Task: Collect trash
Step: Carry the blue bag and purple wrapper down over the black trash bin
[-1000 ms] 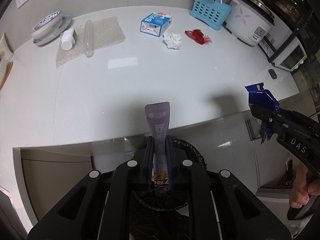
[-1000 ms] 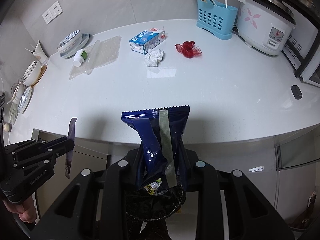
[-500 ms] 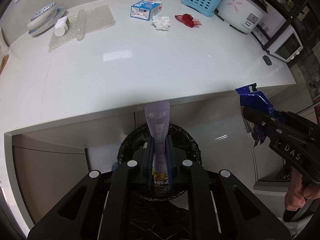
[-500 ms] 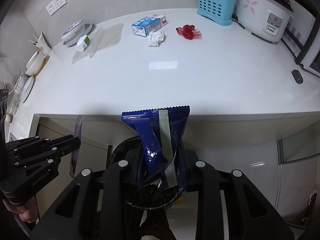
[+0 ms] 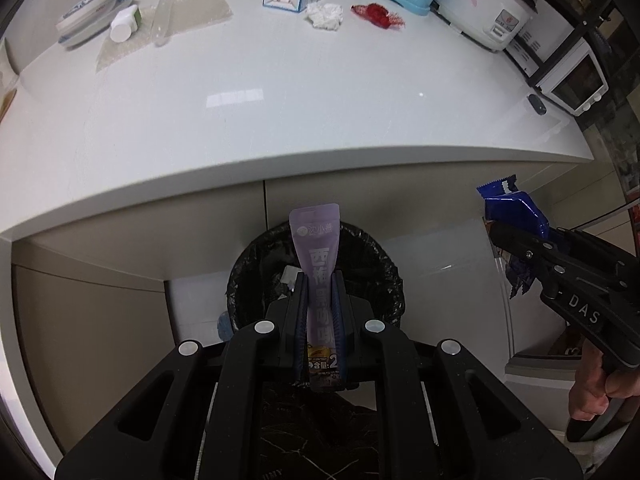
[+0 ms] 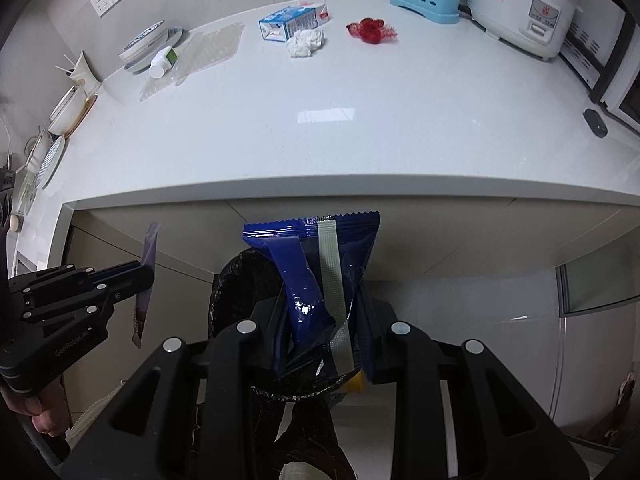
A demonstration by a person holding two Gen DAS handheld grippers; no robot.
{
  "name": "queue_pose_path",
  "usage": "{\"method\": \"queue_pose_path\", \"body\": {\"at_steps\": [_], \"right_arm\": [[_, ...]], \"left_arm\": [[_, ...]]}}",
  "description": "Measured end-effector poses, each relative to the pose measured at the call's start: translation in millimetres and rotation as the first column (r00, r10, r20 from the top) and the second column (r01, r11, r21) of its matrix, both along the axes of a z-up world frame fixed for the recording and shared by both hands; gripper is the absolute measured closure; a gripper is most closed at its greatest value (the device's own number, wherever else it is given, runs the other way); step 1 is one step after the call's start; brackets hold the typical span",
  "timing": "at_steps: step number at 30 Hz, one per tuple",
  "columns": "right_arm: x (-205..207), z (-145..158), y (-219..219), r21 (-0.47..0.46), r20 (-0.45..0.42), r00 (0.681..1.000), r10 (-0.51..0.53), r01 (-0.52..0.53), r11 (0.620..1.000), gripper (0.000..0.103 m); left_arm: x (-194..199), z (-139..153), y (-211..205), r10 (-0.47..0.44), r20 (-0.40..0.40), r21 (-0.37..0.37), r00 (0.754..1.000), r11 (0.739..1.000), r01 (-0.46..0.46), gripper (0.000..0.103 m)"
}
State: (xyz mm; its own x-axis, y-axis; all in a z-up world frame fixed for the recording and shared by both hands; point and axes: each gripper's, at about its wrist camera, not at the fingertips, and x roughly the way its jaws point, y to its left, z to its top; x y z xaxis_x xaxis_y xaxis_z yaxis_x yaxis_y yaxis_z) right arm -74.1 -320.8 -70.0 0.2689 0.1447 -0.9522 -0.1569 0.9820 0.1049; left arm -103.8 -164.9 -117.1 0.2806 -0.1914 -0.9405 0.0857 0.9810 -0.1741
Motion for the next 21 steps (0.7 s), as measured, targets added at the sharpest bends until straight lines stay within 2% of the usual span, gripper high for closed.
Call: {"method": "queue_pose_path", "body": {"at_steps": [8,21], "right_arm": [[-11,-35,2,-0.016,-0.028,1.0,0.006,-0.006,1.0,0.077],[-18,-76,-5,-0.022,-0.072,0.997,-0.029,0.028,0.999,0.077]], "left_arm": [[-9,-36,0,0.013,-0.028,0.0,1.0,1.0,-0.013,0.092],[-10,-75,-9,0.013,-0.051,0.0,0.999,1.0,-0.013,0.092]]}}
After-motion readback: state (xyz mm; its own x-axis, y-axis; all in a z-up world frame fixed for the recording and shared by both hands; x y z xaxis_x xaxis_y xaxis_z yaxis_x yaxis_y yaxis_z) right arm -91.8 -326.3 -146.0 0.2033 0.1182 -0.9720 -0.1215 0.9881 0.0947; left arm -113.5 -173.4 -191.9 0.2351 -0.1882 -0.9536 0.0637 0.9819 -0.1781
